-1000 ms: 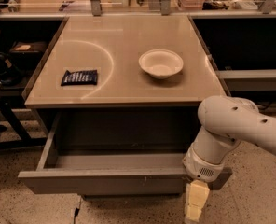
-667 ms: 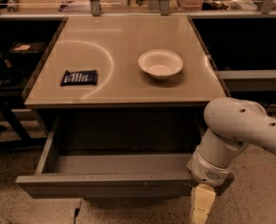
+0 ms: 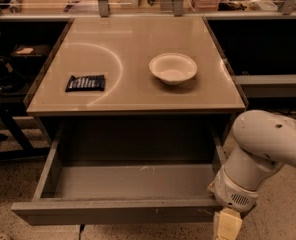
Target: Open top drawer
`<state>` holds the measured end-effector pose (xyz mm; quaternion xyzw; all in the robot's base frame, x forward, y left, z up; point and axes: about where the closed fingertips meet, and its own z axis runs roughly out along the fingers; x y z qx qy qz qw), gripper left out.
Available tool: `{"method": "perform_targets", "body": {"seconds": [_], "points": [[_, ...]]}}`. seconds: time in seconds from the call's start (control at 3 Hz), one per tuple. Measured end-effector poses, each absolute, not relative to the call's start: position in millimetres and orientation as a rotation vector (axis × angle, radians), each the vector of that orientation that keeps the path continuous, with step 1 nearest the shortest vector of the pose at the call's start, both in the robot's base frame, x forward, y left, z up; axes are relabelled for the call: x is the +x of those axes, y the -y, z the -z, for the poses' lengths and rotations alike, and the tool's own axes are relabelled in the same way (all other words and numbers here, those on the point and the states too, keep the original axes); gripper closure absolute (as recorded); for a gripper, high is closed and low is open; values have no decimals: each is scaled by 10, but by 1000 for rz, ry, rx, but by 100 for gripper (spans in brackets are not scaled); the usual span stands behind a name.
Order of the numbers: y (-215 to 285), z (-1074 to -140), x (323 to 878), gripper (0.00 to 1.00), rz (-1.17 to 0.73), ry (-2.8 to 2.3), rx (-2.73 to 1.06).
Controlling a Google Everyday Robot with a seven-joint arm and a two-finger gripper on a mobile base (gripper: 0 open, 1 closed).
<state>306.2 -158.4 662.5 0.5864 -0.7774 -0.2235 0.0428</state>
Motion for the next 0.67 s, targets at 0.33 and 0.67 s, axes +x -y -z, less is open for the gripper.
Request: {"method": "perform_targets", "body": {"seconds": [0.33,0.67], "points": [[1683,-6722,2811,0,713,2401,1733],[1682,-6722,2819,0,713,2401,1733]]}}
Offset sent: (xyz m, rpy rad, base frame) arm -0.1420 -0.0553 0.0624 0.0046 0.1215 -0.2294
